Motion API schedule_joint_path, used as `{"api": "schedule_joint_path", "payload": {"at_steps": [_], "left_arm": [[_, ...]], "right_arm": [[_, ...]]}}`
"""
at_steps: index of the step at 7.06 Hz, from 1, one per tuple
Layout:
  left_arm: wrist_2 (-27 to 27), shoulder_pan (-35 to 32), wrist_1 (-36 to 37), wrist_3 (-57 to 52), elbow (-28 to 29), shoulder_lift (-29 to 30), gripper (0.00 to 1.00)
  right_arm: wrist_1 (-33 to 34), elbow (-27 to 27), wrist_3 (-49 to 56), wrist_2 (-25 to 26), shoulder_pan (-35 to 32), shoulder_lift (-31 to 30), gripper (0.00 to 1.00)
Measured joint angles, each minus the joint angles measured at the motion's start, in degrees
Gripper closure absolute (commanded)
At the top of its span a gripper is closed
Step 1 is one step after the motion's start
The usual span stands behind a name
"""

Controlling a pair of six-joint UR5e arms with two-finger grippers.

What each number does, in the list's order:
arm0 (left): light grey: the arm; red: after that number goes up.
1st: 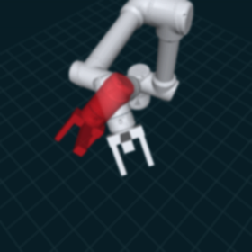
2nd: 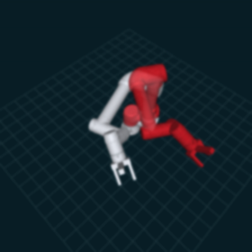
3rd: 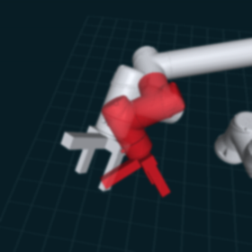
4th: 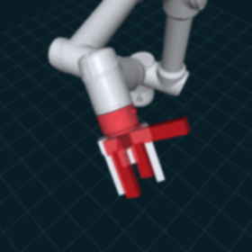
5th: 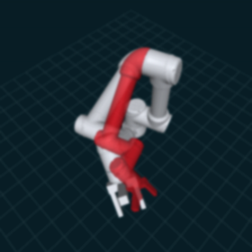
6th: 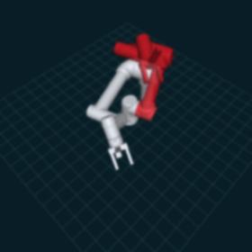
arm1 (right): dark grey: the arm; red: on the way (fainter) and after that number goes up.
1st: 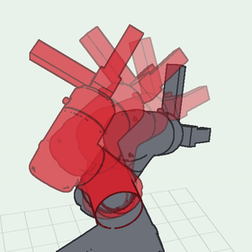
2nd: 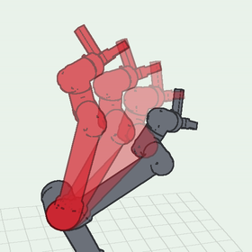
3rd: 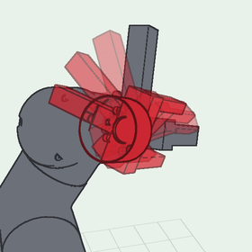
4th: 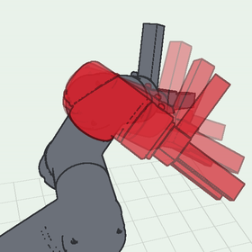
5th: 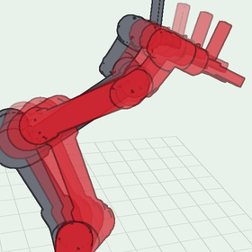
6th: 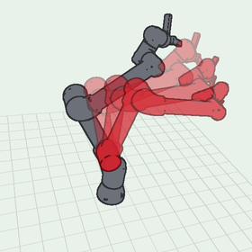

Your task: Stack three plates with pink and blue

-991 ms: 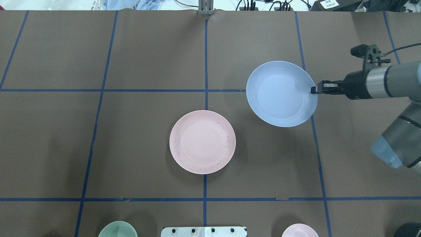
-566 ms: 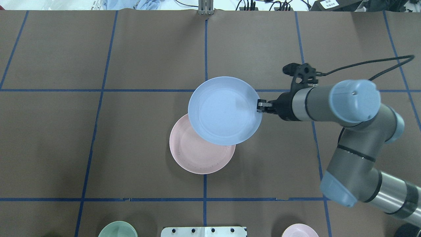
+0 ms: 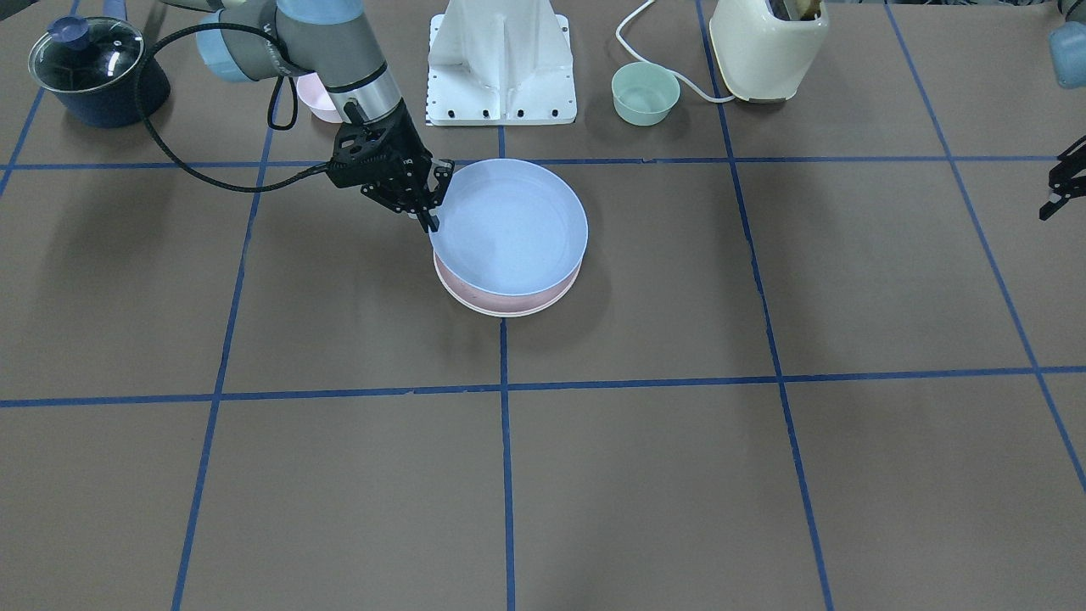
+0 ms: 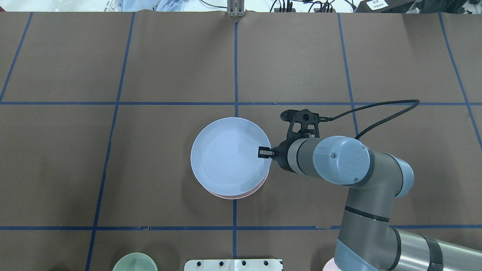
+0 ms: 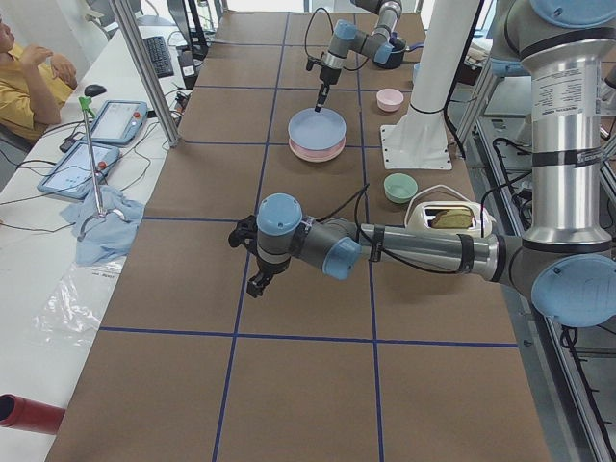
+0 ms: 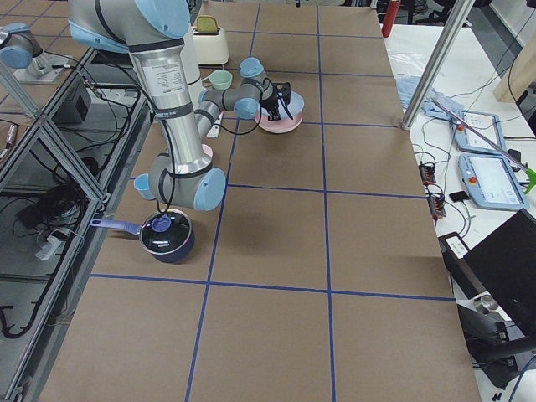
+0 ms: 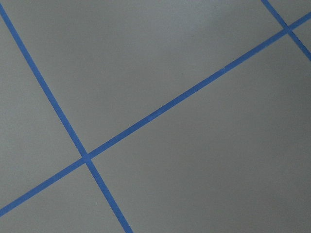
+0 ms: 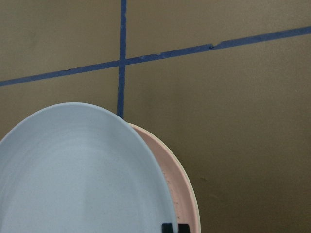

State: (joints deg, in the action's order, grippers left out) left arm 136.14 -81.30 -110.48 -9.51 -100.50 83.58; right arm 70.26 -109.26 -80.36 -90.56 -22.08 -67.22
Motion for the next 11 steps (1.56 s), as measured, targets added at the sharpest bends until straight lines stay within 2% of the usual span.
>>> {"api": "schedule_joint_path", "payload": {"at_steps": [1, 3, 5, 7, 10, 11], "left_arm": [[0.00, 0.00, 0.00, -0.04, -0.07, -0.07, 0.00], [0.06, 0.00, 0.00, -0.01, 0.11, -0.11, 0.00], [0.01, 0.00, 0.03, 0.02, 0.25, -0.28, 0.00], [-0.15, -0.03, 1.33, 0.16, 0.81, -0.47, 0.00], [-0.89, -2.95, 10.99, -0.11, 1.33, -0.32, 0.00], [-1.81, -4.18, 14.54, -0.25, 1.96, -0.34, 0.00]], "right_arm": [[0.00, 0.57, -0.04, 0.45, 0.43, 0.16, 0.01], [0.36, 1.37, -0.04, 1.59, 1.17, 0.21, 0.00], [4.18, 0.75, 1.16, 0.61, -0.39, 0.54, 0.00], [11.77, -0.26, 9.69, -7.97, -9.54, 1.68, 0.00], [20.78, 1.65, 37.14, -27.29, -31.13, 0.38, 0.00], [23.76, 3.10, 47.83, -30.79, -37.83, -0.79, 0.00]]}}
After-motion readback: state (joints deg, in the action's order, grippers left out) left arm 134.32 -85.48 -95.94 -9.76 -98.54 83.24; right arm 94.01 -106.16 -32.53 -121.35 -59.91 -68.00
